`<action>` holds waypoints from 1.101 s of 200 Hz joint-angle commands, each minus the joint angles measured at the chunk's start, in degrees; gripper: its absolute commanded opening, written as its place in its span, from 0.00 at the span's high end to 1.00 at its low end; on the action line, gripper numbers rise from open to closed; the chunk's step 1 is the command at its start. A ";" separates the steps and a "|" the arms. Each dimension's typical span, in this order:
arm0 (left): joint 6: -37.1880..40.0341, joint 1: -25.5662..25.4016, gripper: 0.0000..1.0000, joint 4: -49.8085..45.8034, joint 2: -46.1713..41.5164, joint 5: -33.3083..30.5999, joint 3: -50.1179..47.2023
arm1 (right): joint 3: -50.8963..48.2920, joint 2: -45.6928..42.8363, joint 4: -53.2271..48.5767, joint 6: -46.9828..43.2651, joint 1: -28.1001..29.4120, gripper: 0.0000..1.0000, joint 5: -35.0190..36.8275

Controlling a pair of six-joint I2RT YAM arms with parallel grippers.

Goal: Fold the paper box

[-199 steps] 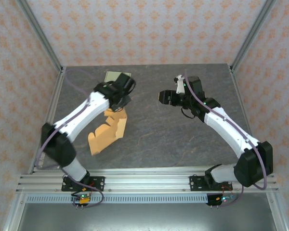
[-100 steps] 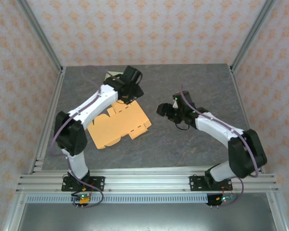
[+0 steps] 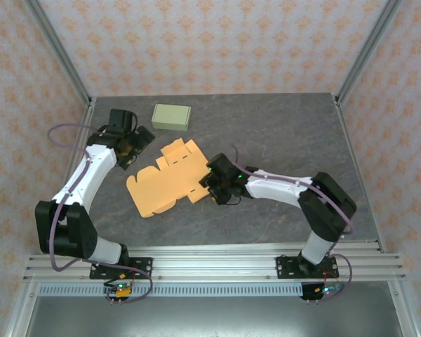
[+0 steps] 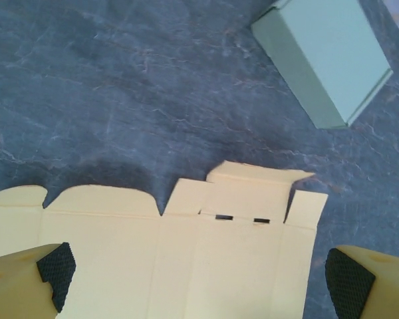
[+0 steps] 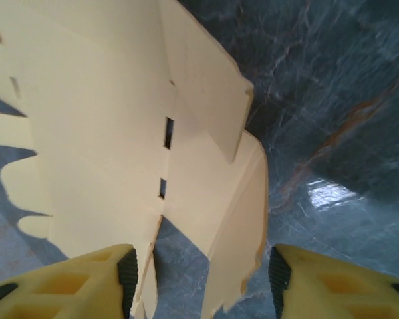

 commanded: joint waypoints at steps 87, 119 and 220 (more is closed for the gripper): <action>6.78 1.97 0.00 3.41 1.40 3.99 -2.79 | 10.35 3.35 -17.17 -24.78 -5.22 1.00 4.45; 7.81 1.76 0.00 13.06 -0.26 10.29 -7.43 | 17.02 5.51 -26.32 -55.10 -11.09 1.00 1.50; 8.67 -9.80 0.06 48.18 2.91 14.04 -27.01 | 25.16 5.52 -31.28 -86.12 -23.58 1.00 10.06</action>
